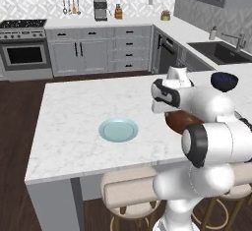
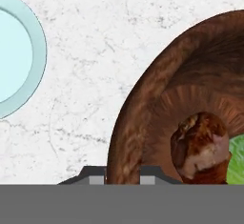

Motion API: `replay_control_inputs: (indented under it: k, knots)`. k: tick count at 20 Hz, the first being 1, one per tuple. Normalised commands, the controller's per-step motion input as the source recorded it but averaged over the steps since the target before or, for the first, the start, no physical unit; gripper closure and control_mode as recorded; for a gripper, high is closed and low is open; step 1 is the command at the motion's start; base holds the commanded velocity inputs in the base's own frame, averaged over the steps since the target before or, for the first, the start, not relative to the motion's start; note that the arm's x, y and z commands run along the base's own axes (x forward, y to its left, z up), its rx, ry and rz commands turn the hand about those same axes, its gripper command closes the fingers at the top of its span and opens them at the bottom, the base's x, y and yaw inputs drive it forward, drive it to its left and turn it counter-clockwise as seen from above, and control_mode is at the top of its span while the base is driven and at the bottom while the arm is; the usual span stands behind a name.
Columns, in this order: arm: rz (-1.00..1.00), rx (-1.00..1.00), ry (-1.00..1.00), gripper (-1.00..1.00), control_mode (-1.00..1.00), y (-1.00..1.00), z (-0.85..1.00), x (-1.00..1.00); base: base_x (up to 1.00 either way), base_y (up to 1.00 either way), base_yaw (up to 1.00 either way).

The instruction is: Pick the chicken drumstick and lemon wedge from their plates and place them in the bowl. Then put the bowl in the fridge.

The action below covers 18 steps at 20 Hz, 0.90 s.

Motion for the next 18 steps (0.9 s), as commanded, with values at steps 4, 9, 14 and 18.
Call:
replay_control_inputs:
  k: [4, 9, 14, 18]
  knots:
    - [0.35, -0.01, 0.00, 1.00, -1.00, -0.25, 0.70, -0.69, 0.00, 0.00, 0.00]
    - [0.59, -0.01, 0.00, 1.00, -1.00, -0.01, 0.54, -0.59, 0.00, 0.00, 0.00]
    - [0.68, 0.00, 0.00, 1.00, -1.00, 0.03, 0.46, -0.46, 0.00, 0.00, 0.00]
    - [0.69, 0.00, 0.00, 1.00, -1.00, 0.09, 0.38, -0.22, 0.00, 0.00, 0.00]
